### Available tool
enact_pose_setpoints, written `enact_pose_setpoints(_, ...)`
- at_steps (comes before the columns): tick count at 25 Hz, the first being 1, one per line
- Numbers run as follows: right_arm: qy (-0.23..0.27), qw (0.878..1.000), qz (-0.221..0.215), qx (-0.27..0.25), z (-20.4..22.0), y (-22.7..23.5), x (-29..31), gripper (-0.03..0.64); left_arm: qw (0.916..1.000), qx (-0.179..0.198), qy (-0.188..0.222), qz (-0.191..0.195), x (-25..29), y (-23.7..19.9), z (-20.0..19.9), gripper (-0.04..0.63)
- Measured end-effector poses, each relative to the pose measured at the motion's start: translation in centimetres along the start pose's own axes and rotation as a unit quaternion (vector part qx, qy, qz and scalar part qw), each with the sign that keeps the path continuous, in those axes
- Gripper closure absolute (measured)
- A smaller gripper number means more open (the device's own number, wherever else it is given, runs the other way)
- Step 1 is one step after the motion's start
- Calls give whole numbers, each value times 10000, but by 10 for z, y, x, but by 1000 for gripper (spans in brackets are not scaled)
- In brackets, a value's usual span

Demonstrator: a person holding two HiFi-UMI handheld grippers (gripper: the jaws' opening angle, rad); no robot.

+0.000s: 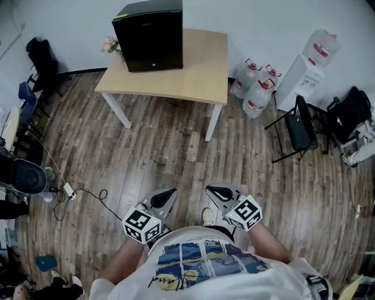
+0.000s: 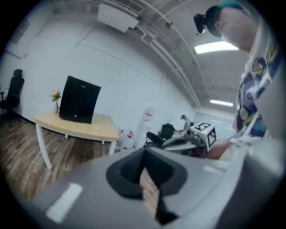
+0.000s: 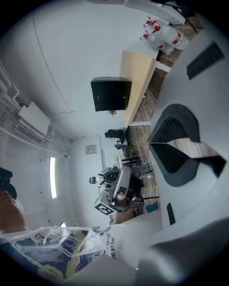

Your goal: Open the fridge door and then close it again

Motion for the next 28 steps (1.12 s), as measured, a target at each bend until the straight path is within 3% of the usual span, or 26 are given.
enact_pose_setpoints(7,-189,9994,-275,64,28,79,-47,601,9993,107,119,-342,71,36,-27,588)
enact_pose_setpoints(13,-325,9981,-512,141,33,136,-45,600,9970,-21,83,-764,92,30,-36,588)
enact_pose_setpoints(21,-642,9964,-557,-68,-3,199,27,594,9963,-202,277,-792,126,-55,-49,588)
enact_pose_setpoints(28,-781,9961,-228,-345,-79,256,101,565,9966,-26,631,-526,150,-163,-114,588)
Point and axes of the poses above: the fingertips, and each gripper's own axes: x forward along the fingers, y to its right, z out of its underside, the point moved 10 cm from there along -x, backward along the fingers, and after that the axes turned 8 degrees about -z, right-handed, at the moved point
